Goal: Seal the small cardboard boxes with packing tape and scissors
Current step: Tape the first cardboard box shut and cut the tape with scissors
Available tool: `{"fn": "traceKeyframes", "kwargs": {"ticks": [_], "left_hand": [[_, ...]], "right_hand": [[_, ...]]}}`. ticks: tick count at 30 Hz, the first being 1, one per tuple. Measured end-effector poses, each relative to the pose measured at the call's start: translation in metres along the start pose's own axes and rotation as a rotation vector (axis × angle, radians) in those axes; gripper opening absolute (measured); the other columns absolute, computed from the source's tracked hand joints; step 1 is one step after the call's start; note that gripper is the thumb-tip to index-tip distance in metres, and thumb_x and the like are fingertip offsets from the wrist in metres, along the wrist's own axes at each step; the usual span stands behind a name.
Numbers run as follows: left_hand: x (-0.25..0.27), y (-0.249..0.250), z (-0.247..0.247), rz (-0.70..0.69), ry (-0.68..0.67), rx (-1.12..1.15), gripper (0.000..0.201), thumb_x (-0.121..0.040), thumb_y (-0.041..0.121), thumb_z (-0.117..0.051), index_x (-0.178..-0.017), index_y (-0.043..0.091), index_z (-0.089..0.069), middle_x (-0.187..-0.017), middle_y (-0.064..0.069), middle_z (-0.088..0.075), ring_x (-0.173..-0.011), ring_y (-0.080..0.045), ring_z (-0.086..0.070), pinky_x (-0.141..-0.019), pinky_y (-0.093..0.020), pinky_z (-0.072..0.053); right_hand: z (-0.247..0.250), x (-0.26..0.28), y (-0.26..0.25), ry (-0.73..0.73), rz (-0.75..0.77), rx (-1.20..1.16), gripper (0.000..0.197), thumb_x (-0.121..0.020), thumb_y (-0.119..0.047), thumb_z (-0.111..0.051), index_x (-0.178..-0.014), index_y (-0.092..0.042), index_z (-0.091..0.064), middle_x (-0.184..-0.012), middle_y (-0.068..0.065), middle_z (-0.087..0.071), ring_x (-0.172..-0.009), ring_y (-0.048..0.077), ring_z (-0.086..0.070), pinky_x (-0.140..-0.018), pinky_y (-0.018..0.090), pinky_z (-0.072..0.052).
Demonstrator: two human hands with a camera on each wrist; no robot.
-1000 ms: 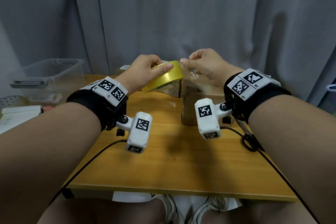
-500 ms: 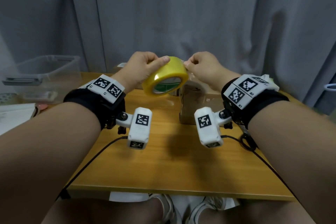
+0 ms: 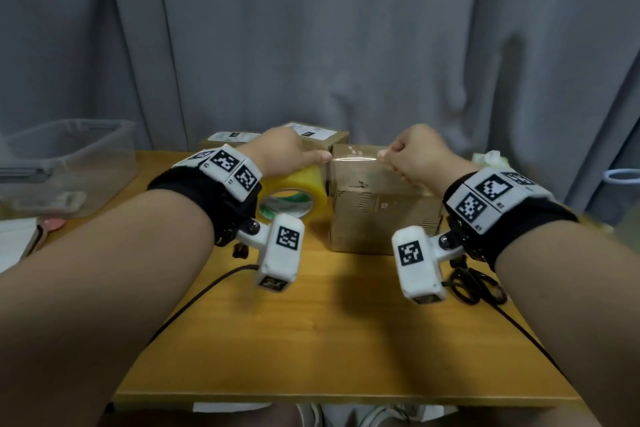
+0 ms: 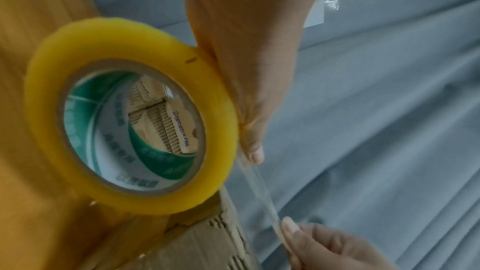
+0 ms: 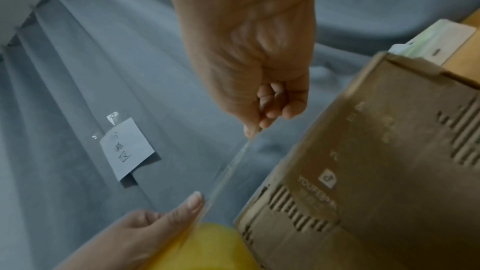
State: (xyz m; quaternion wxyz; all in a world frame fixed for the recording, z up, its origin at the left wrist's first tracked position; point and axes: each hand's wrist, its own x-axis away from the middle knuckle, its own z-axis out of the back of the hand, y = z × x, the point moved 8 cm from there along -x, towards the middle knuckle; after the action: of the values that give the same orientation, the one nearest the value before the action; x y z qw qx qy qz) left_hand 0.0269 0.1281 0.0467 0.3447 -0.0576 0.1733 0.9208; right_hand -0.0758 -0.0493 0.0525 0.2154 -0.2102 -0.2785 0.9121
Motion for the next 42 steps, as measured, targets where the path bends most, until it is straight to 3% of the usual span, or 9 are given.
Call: {"fn": "traceKeyframes", "kwargs": {"ticks": [8, 12, 23, 27, 30, 33, 37, 39, 42], "left_hand": [[-0.025, 0.014, -0.017, -0.021, -0.110, -0.236, 0.058, -0.084, 0.067, -0.049, -0.085, 0.011, -0.063, -0.078, -0.004, -0.060, -0.079, -0.019, -0.057, -0.066, -0.029, -0.041], [-0.028, 0.021, -0.021, -0.021, -0.145, -0.278, 0.054, -0.085, 0.064, -0.050, -0.071, 0.012, -0.056, -0.070, -0.003, -0.055, -0.070, -0.017, -0.053, -0.054, -0.026, -0.034], [-0.029, 0.028, -0.018, -0.021, -0.178, -0.304, 0.054, -0.084, 0.065, -0.051, -0.073, 0.012, -0.054, -0.071, -0.002, -0.054, -0.064, -0.014, -0.049, -0.057, -0.027, -0.036], [-0.026, 0.026, -0.031, -0.033, -0.219, -0.285, 0.057, -0.085, 0.064, -0.050, -0.098, 0.010, -0.064, -0.095, -0.007, -0.066, -0.087, -0.020, -0.059, -0.075, -0.030, -0.045], [-0.023, 0.022, -0.036, -0.039, -0.219, -0.244, 0.053, -0.087, 0.063, -0.048, -0.093, 0.012, -0.062, -0.092, -0.007, -0.064, -0.089, -0.021, -0.058, -0.079, -0.032, -0.046], [-0.021, 0.018, -0.039, -0.016, -0.216, -0.215, 0.052, -0.086, 0.064, -0.047, -0.074, 0.014, -0.055, -0.075, -0.004, -0.057, -0.071, -0.017, -0.053, -0.062, -0.028, -0.039], [-0.022, 0.019, -0.040, -0.001, -0.197, -0.162, 0.054, -0.087, 0.062, -0.049, -0.073, 0.010, -0.056, -0.072, -0.005, -0.057, -0.065, -0.015, -0.050, -0.057, -0.026, -0.038], [-0.022, 0.018, -0.041, 0.021, -0.189, -0.147, 0.055, -0.088, 0.061, -0.048, -0.063, 0.012, -0.048, -0.064, -0.002, -0.049, -0.058, -0.013, -0.043, -0.052, -0.025, -0.031], [-0.024, 0.021, -0.048, 0.028, -0.203, -0.114, 0.051, -0.087, 0.062, -0.047, -0.065, 0.017, -0.049, -0.066, -0.005, -0.051, -0.062, -0.014, -0.047, -0.054, -0.025, -0.031]], "right_hand": [[-0.007, -0.006, 0.018, 0.037, -0.036, 0.175, 0.029, -0.087, -0.028, -0.067, -0.097, -0.001, -0.068, -0.102, 0.015, -0.068, -0.099, 0.030, -0.062, -0.077, 0.025, -0.042], [-0.008, -0.009, 0.024, 0.026, -0.063, 0.191, 0.030, -0.087, -0.027, -0.068, -0.102, -0.001, -0.067, -0.105, 0.016, -0.067, -0.101, 0.031, -0.061, -0.075, 0.026, -0.041], [-0.001, -0.004, 0.024, 0.015, -0.011, 0.167, 0.023, -0.089, -0.024, -0.066, -0.091, -0.002, -0.067, -0.091, 0.011, -0.067, -0.089, 0.026, -0.062, -0.072, 0.029, -0.044], [-0.010, -0.002, 0.028, -0.003, -0.010, 0.253, 0.023, -0.088, -0.028, -0.065, -0.094, -0.005, -0.065, -0.097, 0.011, -0.065, -0.093, 0.028, -0.060, -0.071, 0.029, -0.041], [-0.002, 0.003, 0.031, 0.058, -0.009, 0.391, 0.035, -0.088, -0.033, -0.063, -0.115, -0.012, -0.054, -0.120, 0.011, -0.053, -0.112, 0.031, -0.050, -0.090, 0.036, -0.041], [0.002, 0.011, 0.016, 0.137, 0.090, 0.499, 0.040, -0.091, -0.023, -0.050, -0.131, -0.017, -0.044, -0.137, 0.012, -0.040, -0.128, 0.032, -0.037, -0.106, 0.042, -0.028], [-0.057, 0.019, -0.007, -0.158, 0.233, 0.507, 0.057, -0.101, -0.049, -0.014, -0.153, -0.026, -0.016, -0.162, 0.003, -0.005, -0.148, 0.023, -0.003, -0.118, 0.048, 0.006], [-0.074, 0.019, 0.001, -0.270, 0.194, 0.531, 0.058, -0.099, -0.053, -0.005, -0.153, -0.033, -0.010, -0.162, -0.002, -0.004, -0.148, 0.023, -0.003, -0.117, 0.053, 0.008], [-0.069, 0.011, 0.016, -0.288, 0.157, 0.524, 0.053, -0.100, -0.051, -0.005, -0.152, -0.040, -0.008, -0.161, -0.006, -0.004, -0.148, 0.020, -0.004, -0.117, 0.053, 0.006]]}}
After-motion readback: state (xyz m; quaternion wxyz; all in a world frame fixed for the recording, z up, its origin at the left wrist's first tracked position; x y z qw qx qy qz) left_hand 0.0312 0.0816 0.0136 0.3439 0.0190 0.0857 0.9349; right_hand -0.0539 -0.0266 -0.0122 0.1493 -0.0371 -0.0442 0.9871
